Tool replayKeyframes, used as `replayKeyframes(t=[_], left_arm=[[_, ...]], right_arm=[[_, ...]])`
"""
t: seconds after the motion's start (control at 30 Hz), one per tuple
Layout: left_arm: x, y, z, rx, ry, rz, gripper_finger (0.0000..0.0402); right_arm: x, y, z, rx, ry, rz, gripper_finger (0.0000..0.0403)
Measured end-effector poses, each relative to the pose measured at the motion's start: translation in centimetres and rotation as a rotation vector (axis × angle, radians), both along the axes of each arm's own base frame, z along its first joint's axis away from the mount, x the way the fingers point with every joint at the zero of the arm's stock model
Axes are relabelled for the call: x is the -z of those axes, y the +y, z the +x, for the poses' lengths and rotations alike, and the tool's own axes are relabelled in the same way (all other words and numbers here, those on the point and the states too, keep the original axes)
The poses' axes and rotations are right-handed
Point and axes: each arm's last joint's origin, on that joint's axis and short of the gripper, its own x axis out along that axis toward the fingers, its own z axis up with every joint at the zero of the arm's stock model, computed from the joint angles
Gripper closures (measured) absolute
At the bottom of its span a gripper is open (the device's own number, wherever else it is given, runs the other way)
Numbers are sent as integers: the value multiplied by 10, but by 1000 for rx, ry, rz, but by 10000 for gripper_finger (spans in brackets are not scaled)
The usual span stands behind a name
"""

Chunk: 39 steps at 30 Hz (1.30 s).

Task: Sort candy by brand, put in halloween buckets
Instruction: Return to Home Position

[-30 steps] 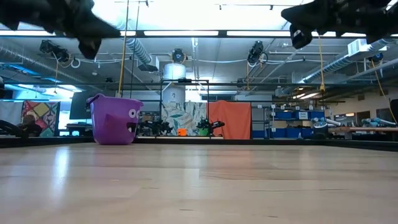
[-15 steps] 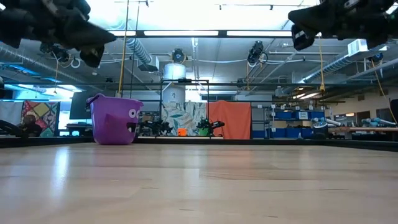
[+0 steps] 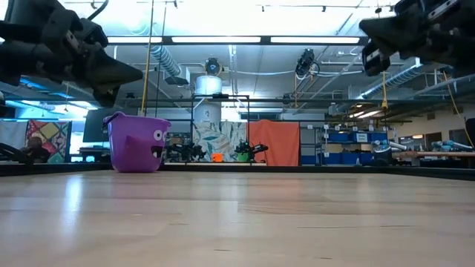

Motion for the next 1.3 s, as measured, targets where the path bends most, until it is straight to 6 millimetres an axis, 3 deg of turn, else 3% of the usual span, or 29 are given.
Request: replayKeyframes(t=[0.27,0.7,1.0,1.3], left_arm=[[-2,0,-1,-5,-19,30,399],[-4,-4,-19,42,-36,32,400],[-13,-5,-35,8,-47,56,400],[-12,-4,-36,-30,-34,67,400]], right_arm=[[6,-3,-4,127,-9,14,394],[3,-3,-13,10,0,96,394],[-1,-1,-22,45,-41,86,394],[7,1,-24,65,16,32,394]])
